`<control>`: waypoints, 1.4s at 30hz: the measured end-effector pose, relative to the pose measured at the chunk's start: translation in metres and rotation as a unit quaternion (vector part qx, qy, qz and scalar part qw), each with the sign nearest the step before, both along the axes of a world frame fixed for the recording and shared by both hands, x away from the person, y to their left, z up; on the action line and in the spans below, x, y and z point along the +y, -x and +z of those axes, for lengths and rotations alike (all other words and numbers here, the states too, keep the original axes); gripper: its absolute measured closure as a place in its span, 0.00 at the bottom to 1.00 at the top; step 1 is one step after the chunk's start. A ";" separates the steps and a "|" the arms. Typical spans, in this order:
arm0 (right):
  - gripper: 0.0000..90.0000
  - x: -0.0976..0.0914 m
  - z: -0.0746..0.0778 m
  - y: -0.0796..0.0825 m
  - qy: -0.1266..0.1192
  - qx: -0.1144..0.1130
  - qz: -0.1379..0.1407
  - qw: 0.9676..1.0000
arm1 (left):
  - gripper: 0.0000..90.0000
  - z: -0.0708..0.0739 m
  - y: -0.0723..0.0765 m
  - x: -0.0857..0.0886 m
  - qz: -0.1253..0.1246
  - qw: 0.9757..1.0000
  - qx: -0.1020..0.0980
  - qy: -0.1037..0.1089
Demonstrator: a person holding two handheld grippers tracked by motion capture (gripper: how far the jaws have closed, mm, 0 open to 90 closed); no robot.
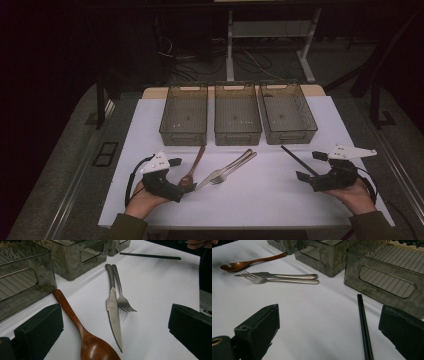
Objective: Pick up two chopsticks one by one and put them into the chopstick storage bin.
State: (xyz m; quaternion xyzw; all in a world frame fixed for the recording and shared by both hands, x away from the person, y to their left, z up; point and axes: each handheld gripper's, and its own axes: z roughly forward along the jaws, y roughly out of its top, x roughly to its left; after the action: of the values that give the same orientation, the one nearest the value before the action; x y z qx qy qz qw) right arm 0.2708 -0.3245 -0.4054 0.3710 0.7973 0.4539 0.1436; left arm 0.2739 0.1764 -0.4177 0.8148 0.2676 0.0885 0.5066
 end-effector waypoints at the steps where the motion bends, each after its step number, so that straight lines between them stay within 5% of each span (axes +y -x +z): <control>1: 0.03 -0.001 0.000 0.000 0.001 0.001 -0.002 1.000 | 0.00 0.000 0.000 0.000 0.000 1.000 0.000 -0.001; 15: 0.03 -0.016 -0.002 -0.004 0.029 0.011 -0.011 0.999 | 0.00 0.000 0.000 0.001 0.001 1.000 0.000 0.002; 34: 0.05 -0.049 -0.008 -0.005 0.028 0.024 -0.044 0.998 | 0.00 0.001 0.000 0.002 0.001 1.000 -0.006 0.001; 42: 0.15 -0.061 -0.009 -0.002 0.031 0.024 -0.052 0.998 | 0.00 0.002 0.001 0.002 0.001 1.000 -0.007 0.005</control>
State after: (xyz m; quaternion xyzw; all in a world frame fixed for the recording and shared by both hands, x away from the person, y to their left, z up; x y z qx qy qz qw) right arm 0.2728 -0.3857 -0.4143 0.4184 0.7935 0.4120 0.1596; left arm 0.2732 0.1781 -0.4158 0.8113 0.2659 0.0933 0.5123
